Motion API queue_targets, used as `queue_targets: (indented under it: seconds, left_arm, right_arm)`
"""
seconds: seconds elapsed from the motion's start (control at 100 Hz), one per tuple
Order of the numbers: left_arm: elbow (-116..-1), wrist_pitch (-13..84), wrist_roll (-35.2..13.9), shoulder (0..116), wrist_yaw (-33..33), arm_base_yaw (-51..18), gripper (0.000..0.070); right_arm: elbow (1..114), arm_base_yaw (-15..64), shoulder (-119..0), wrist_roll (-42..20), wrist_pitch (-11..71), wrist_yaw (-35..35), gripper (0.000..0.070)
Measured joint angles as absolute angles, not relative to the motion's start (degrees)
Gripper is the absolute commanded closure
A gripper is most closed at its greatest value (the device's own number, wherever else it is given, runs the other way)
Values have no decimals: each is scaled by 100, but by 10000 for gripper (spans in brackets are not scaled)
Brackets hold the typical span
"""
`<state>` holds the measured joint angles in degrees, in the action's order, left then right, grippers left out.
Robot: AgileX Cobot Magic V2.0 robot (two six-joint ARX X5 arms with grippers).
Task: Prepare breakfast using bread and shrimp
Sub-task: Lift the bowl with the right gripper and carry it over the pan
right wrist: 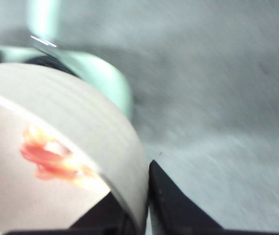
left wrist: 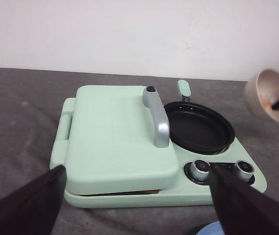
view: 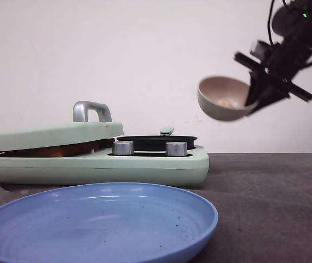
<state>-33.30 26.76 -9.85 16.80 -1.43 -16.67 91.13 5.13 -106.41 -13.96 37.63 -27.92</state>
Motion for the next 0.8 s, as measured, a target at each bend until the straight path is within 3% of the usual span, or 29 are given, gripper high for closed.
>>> queue_targets:
  seconds: [0.36, 0.59, 0.8]
  left_arm:
    - [-3330, 2676, -985, 1680, -143, -1667, 185]
    - [-3330, 2676, -989, 1680, -143, -1667, 185]
    - [-3330, 2681, -1000, 1680, -143, -1667, 185]
  right_arm:
    - [9677, 1214, -10634, -1525, 3155, -2545, 700]
    - [9677, 1831, -10634, -1245, 2276, -1470, 700]
    - [9677, 2366, -10634, -283, 1964, 36, 700]
